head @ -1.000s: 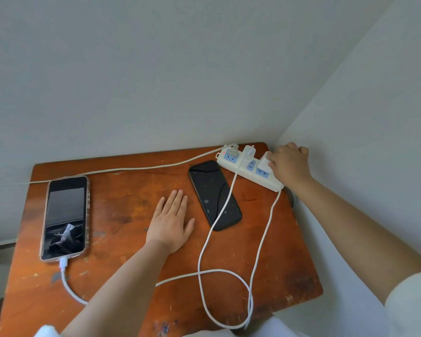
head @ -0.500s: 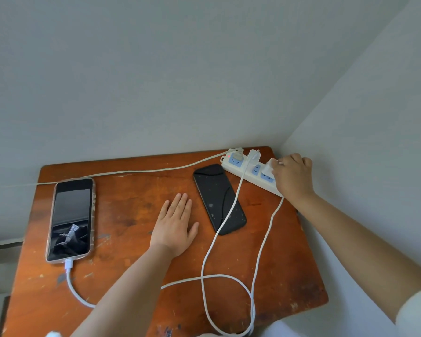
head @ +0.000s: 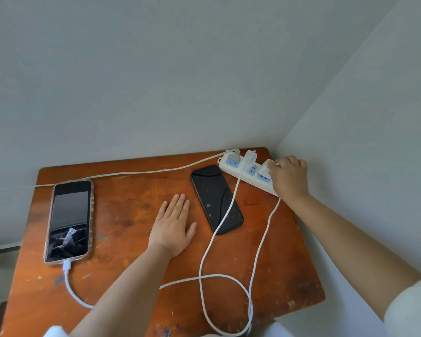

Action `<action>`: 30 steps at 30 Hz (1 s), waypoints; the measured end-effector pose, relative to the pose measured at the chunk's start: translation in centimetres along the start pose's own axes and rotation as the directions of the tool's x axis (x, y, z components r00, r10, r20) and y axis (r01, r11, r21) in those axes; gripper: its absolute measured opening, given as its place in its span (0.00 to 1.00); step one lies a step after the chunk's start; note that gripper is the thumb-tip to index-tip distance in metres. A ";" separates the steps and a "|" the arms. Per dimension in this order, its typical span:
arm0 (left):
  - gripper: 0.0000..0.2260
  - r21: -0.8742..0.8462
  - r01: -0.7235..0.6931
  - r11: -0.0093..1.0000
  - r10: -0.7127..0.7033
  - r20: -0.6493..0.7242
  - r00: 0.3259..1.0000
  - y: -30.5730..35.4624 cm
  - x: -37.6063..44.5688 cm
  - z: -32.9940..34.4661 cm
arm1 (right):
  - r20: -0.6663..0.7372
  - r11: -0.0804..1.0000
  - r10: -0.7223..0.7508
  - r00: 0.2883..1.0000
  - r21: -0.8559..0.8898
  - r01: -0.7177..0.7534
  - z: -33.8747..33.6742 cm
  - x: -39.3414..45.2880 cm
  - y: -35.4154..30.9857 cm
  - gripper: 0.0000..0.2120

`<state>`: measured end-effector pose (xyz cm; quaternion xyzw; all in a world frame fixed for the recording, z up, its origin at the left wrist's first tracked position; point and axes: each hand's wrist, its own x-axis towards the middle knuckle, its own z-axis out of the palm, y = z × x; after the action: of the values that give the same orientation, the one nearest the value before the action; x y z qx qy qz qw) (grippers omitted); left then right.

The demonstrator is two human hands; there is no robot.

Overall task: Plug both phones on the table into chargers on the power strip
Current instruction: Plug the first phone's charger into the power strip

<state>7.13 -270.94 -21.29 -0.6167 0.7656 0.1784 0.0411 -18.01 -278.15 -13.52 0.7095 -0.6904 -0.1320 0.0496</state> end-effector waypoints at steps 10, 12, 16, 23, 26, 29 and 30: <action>0.27 -0.003 0.004 1.000 -0.004 0.001 1.000 -0.1 0.1 0.0 | 0.018 1.000 0.010 1.000 -0.024 -0.009 0.5 0.5 -0.4 0.23; 0.27 0.001 0.002 1.000 -0.002 0.006 1.000 0.0 0.1 0.0 | 0.022 0.999 0.010 1.000 -0.032 -0.009 0.6 0.7 -0.2 0.23; 0.27 -0.003 0.002 1.000 -0.002 0.008 1.000 -0.1 0.1 0.0 | 0.037 0.999 0.012 0.999 -0.047 -0.010 0.4 1.2 -0.6 0.20; 0.27 0.013 -0.009 1.000 0.009 0.023 1.000 0.0 0.1 0.0 | 0.096 0.925 0.112 0.989 0.355 -0.139 -2.1 -2.4 -1.1 0.25; 0.26 0.017 -0.021 1.000 0.021 -0.005 1.000 -0.3 0.0 0.4 | -0.098 0.757 0.249 0.964 0.640 -0.131 0.1 -10.6 -2.8 0.20; 0.25 0.002 -0.066 0.998 0.066 -0.022 0.998 -0.5 -0.1 0.7 | -0.191 0.749 0.356 0.915 0.643 -0.157 3.7 -19.7 -5.2 0.18; 0.24 -0.025 -0.072 0.997 0.071 -0.037 0.997 -0.6 -0.1 0.6 | -0.160 0.740 0.359 0.919 0.650 -0.176 5.2 -21.9 -6.1 0.18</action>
<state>7.64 -270.79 -21.98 -0.5925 0.7853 0.1789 0.0128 -13.69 -255.54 -17.44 0.5889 -0.7764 0.2122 -0.0736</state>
